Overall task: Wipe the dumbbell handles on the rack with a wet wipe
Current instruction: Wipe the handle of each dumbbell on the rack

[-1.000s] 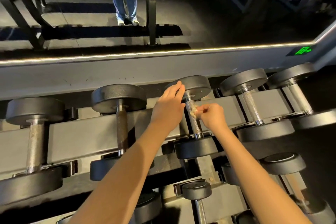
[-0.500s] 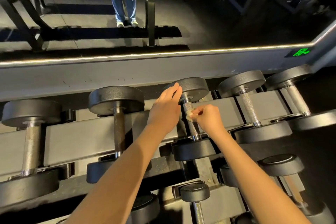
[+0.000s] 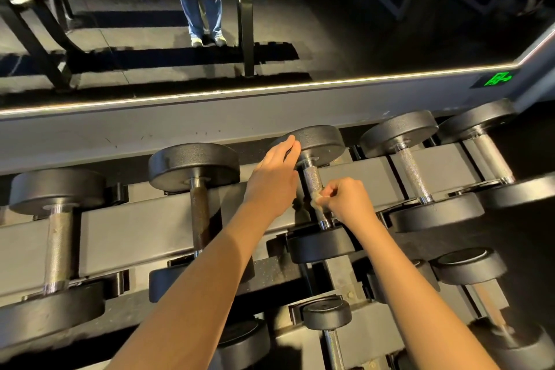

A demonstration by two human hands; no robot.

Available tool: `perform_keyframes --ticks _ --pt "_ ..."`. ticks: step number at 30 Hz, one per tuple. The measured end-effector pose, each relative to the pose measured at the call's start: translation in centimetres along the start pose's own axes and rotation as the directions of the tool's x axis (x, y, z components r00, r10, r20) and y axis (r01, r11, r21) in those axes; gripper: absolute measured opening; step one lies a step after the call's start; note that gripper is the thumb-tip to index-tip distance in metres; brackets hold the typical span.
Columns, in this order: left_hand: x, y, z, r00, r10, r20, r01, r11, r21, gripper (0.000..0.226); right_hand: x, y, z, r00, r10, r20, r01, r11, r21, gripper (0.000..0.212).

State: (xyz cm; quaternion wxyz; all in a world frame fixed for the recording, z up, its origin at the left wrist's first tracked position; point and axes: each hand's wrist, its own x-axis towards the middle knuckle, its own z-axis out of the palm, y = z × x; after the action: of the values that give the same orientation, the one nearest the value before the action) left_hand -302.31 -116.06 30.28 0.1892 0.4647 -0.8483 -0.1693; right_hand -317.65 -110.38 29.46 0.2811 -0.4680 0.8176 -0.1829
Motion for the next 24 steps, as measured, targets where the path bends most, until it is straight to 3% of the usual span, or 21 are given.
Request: perform_keyframes --ticks 5,10,13,16,18,20,24 --pt "0.1 0.0 0.2 1.000 0.018 -0.014 -0.019 1.000 -0.004 0.062 0.9 -2.0 0.2 0.992 -0.038 -0.119 0.043 0.998 0.039 0.025" --pt "-0.1 -0.1 0.2 0.999 0.030 -0.027 -0.031 0.999 -0.037 0.059 -0.7 -0.6 -0.2 0.994 0.085 -0.062 -0.096 0.977 -0.190 0.010" --pt "-0.2 0.3 -0.2 1.000 0.014 0.007 -0.014 0.999 -0.036 0.059 -1.3 -0.3 -0.8 0.987 0.160 0.027 -0.150 0.963 -0.224 0.014" --pt "-1.2 0.0 -0.5 0.995 0.062 0.072 -0.061 0.998 -0.016 0.051 -2.0 0.0 -1.1 0.992 0.126 0.016 -0.123 0.987 -0.101 0.010" --pt "-2.5 0.1 -0.3 0.962 0.019 0.271 0.042 0.975 -0.218 0.045 -3.0 0.6 -0.9 0.998 0.041 -0.038 -0.037 0.993 0.111 0.011" --pt "-3.6 0.5 0.6 0.897 0.019 0.441 0.212 0.857 -0.469 0.045 -4.2 1.0 -0.9 0.998 -0.017 -0.066 0.033 0.966 0.257 0.015" --pt "-4.0 1.6 3.0 0.907 -0.010 0.421 0.283 0.754 -0.593 0.041 -5.1 1.5 -0.5 0.995 -0.068 -0.073 0.088 0.947 0.309 0.013"
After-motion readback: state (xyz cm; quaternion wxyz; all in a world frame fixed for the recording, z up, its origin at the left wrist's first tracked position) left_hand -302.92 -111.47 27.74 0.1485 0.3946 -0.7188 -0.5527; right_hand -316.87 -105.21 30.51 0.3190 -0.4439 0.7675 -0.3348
